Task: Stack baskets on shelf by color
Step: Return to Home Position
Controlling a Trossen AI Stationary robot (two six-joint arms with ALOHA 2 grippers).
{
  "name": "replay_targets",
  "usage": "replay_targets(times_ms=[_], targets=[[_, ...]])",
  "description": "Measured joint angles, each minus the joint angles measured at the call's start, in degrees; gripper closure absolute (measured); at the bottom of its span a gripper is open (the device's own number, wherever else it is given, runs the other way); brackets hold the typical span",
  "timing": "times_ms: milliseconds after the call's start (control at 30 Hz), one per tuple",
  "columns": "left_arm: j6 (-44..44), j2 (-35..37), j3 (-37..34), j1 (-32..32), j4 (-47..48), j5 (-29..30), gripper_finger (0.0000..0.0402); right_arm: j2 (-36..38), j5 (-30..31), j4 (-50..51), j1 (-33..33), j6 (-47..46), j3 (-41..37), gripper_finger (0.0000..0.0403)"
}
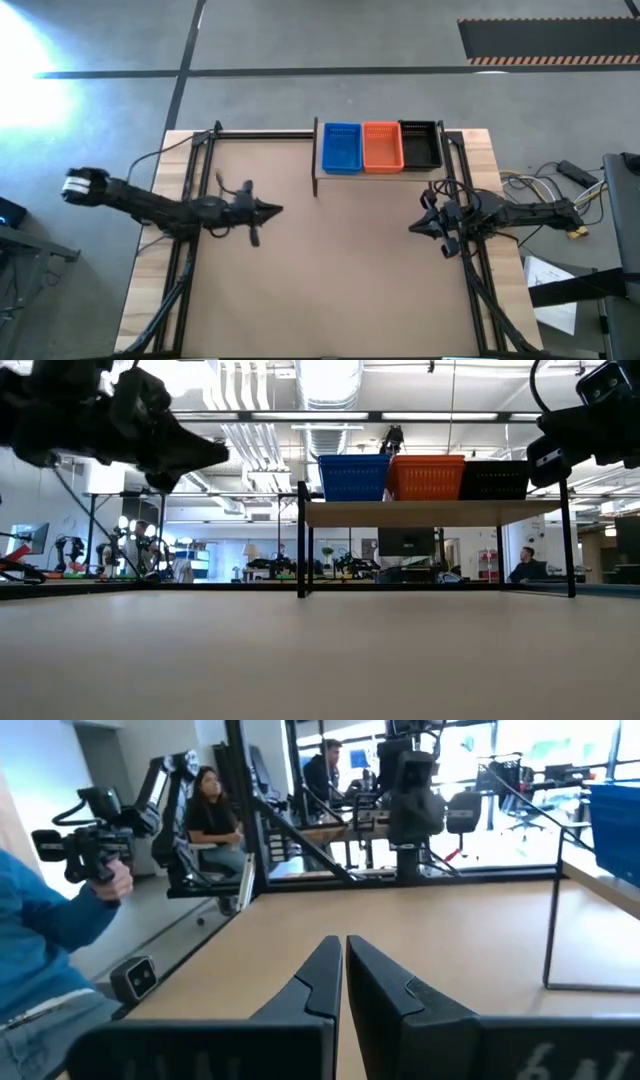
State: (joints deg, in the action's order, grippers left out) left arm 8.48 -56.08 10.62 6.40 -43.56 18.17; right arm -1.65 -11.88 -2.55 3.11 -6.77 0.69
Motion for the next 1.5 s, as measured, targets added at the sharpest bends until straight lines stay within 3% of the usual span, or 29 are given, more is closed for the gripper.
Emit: replay_targets(times_ms=[233, 333, 500, 700, 867, 1067, 1500], targets=[[0.2, 15.5, -10.1, -6.4, 1.6, -2.6, 0.0402, -0.5, 1.6, 0.3, 0.0, -0.8, 0.0, 0.039], [0.2, 20.8, -10.0, -6.8, 9.3, -2.7, 0.0402, -0.5, 1.6, 0.3, 0.0, -1.4, 0.0, 0.039], [-1.6, 27.5, -10.1, -6.8, 12.9, -3.6, 0.0402, -0.5, 1.6, 0.4, 0.0, -2.3, 0.0, 0.039], [-4.4, 40.0, -10.2, -6.8, 23.3, -13.3, 0.0402, -0.8, 1.6, 0.4, 0.0, -2.3, -0.1, 0.039], [-6.2, 55.2, -10.2, -6.8, 36.5, -10.7, 0.0402, -1.2, 1.6, 0.5, 0.0, -2.2, -0.1, 0.039], [-8.4, 52.0, -10.3, -7.2, 41.0, -10.0, 0.0402, -1.6, 2.8, 0.7, 0.2, -0.1, -0.1, 0.039], [-8.9, 47.6, -10.3, -7.2, 40.8, -11.1, 0.0402, -3.0, 3.4, 0.7, 0.3, 1.9, -0.1, 0.039]])
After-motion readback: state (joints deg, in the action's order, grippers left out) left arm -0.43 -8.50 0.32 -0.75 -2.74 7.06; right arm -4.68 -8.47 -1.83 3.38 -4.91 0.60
